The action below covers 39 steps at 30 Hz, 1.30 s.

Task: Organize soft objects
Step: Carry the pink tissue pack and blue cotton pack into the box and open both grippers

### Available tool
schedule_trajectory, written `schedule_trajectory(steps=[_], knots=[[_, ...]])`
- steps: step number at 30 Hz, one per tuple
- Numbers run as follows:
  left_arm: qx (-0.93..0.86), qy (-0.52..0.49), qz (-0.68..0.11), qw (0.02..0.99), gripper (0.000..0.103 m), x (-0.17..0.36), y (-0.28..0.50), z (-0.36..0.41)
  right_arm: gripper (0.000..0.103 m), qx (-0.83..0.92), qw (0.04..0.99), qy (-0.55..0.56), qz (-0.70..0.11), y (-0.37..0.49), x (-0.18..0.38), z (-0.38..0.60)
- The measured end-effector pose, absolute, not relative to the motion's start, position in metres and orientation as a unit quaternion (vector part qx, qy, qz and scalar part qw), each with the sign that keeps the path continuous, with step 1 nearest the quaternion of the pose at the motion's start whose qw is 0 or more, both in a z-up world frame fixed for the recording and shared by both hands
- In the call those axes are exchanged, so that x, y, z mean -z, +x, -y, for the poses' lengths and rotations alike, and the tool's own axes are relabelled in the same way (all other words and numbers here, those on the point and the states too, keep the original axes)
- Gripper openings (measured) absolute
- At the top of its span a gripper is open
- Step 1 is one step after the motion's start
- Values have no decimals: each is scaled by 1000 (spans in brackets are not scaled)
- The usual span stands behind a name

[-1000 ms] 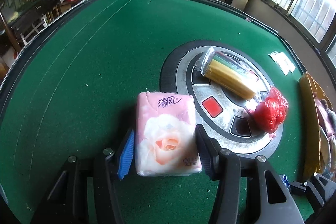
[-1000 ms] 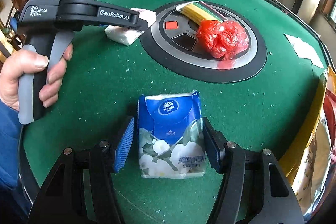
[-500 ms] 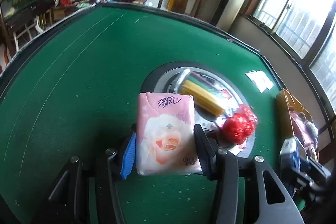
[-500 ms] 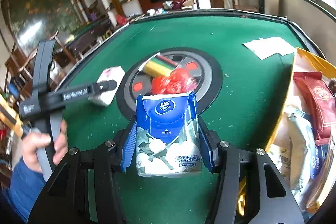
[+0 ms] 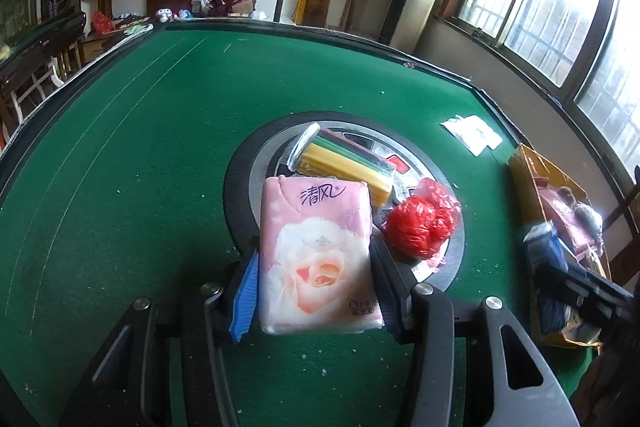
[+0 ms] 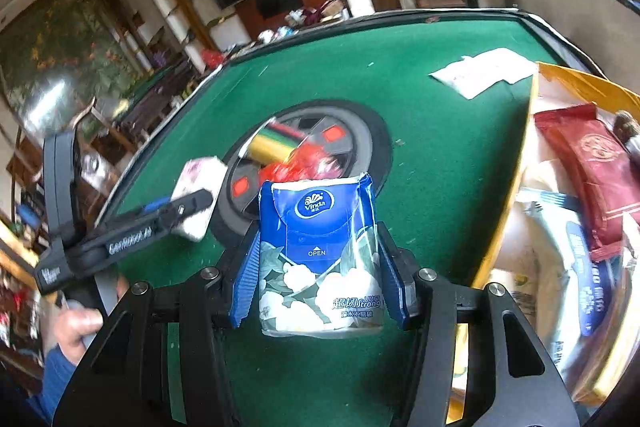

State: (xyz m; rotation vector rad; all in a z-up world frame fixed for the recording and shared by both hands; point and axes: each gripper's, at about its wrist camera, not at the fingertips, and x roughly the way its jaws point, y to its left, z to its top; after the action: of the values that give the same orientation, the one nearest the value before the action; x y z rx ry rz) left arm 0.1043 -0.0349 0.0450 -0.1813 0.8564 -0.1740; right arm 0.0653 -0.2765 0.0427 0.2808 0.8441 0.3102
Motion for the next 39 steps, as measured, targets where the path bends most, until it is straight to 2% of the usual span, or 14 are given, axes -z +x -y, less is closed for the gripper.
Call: schedule_trajectory(steps=[15,24,39], knots=[[131,-77,-404,902,51,-58,82,74,53,-140,891,195,-386,62,-53,308],[115,-1,-364,924,52,-70,61,120,53,-101,910,199,-350,54,-68,331],[80,107,-307,942,52,-76,41,173,53,-90,903,252,-336,45,-75,361]])
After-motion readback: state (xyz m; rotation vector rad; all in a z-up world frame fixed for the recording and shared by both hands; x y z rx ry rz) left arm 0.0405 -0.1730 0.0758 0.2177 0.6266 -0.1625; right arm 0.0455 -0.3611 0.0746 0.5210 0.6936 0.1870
